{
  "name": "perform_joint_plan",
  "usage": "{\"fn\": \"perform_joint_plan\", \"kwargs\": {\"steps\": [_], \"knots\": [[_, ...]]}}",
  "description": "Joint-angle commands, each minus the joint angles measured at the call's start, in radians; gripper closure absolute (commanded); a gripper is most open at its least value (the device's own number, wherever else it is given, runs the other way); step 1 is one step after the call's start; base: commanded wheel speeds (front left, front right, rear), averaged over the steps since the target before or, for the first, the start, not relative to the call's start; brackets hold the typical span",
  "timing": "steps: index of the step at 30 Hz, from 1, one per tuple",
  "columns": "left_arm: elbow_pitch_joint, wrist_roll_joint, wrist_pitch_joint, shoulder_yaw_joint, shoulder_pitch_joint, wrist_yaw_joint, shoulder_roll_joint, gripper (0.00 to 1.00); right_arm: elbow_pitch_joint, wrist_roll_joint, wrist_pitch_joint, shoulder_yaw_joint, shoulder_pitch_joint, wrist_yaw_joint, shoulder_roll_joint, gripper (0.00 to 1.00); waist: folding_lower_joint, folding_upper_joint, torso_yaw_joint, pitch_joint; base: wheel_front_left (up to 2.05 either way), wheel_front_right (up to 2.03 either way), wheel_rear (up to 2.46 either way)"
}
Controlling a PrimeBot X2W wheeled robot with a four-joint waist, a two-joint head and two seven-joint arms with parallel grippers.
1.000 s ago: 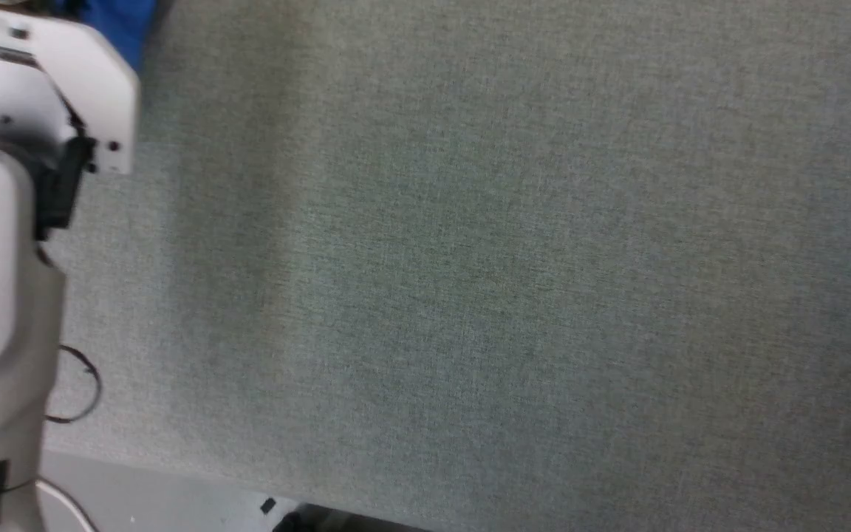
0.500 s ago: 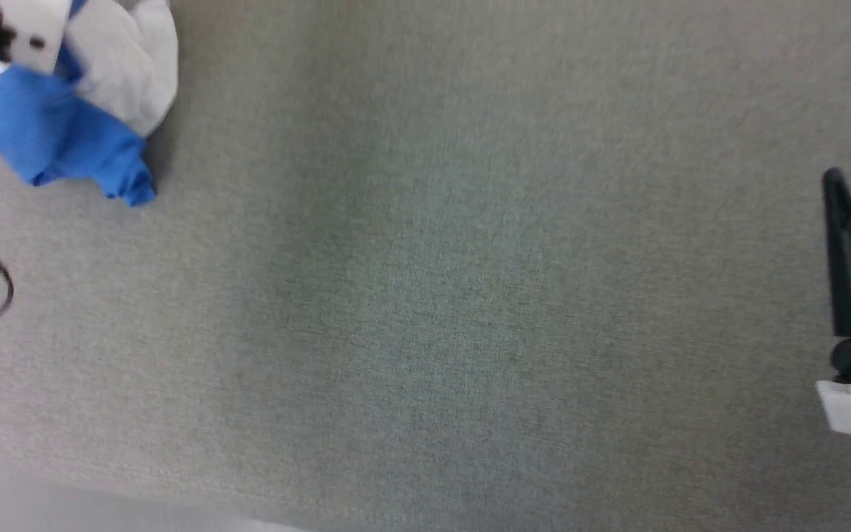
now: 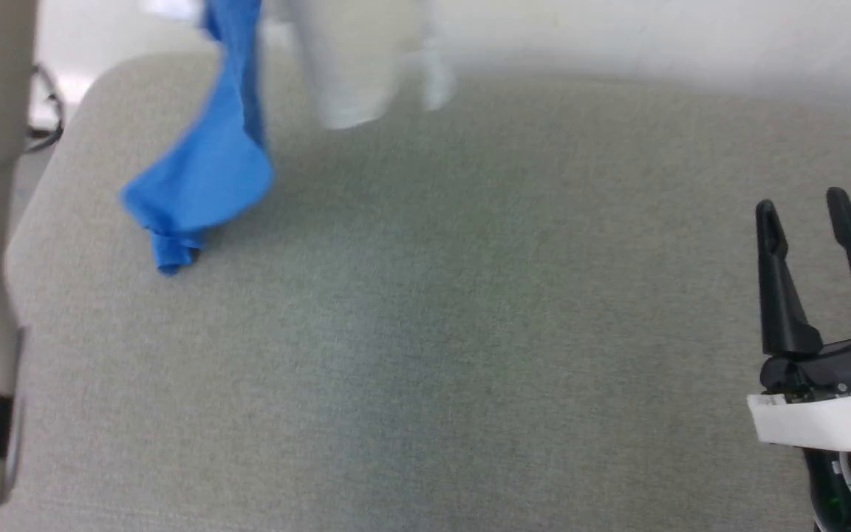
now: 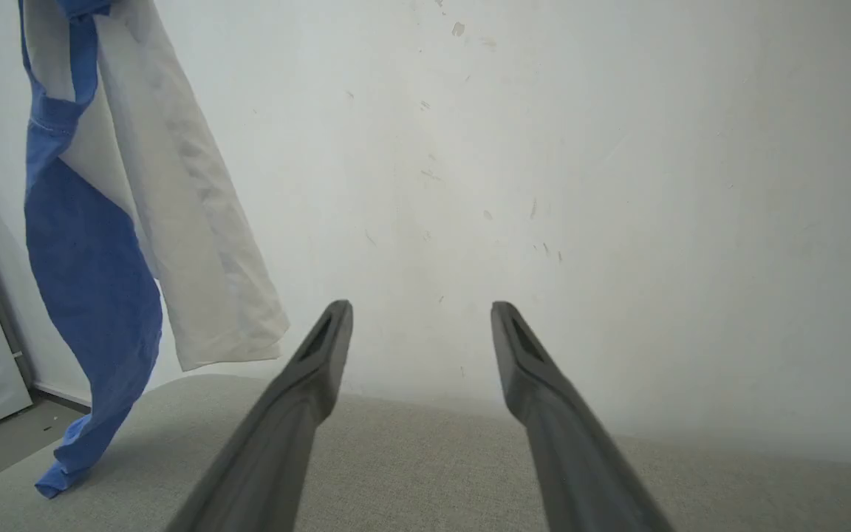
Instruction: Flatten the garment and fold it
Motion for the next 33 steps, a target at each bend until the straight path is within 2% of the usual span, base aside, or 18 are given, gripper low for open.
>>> {"fn": "perform_joint_plan", "kwargs": {"steps": [1,9,13,20,29,33], "knots": [[0.021,-0.019,-0.023,-0.008,-0.037,-0.006,-0.034,1.0,0.006,-0.01,-0.003,-0.002,0.008,-0.002,0.011,0.0,0.0004,0.0,-0.047,-0.077,0.0,0.0,0.0],[0.158,-0.122,-0.113,-0.058,-0.144,-0.006,-0.236,1.0,0.022,-0.034,-0.009,-0.019,0.015,-0.002,0.046,0.0,0.0004,0.0,-0.11,-0.118,0.0,0.0,0.0],[0.198,-0.176,-0.116,-0.133,-0.105,-0.006,-0.298,1.0,0.01,-0.044,-0.01,-0.051,0.016,-0.002,0.055,0.0,0.0004,0.0,-0.145,-0.125,0.0,0.0,0.0],[0.216,-0.235,-0.16,-0.262,0.087,0.002,-0.336,1.0,-0.036,-0.051,0.003,-0.093,0.021,-0.002,0.061,0.0,0.0004,0.0,-0.21,-0.1,0.0,0.0,0.0],[0.243,-0.326,-0.283,-0.406,0.496,0.153,-0.348,1.0,-0.021,-0.014,0.003,-0.086,0.0,-0.002,0.031,0.0,0.0004,0.0,-0.263,-0.034,0.0,0.0,0.0],[0.296,-0.394,-0.27,-0.503,0.637,0.199,-0.348,1.0,-0.016,0.004,0.001,-0.078,-0.017,-0.002,0.013,0.0,0.0004,0.0,-0.274,-0.002,0.0,0.0,0.0]]}}
